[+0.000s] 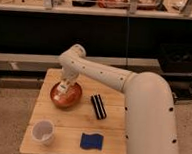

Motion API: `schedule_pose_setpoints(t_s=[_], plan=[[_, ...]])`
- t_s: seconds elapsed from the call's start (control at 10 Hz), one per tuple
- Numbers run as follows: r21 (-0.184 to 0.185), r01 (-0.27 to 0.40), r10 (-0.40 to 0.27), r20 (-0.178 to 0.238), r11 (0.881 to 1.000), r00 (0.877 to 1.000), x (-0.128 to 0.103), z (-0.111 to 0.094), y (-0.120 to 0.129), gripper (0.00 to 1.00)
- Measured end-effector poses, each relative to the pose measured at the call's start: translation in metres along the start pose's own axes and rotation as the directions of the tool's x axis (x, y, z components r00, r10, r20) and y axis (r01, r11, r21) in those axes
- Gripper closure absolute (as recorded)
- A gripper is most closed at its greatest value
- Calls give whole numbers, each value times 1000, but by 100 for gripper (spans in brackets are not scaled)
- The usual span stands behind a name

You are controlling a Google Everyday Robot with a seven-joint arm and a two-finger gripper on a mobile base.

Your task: Place the bottle in the ceramic bowl

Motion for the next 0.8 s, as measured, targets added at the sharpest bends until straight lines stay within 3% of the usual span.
schedule_pose_setpoints(t_s=[0.2,0.8], plan=[[-2,4,-4,0,1000,1000,0,0,-1,20],[-5,13,-13,3,1000,1000,-2,2,-3,20]])
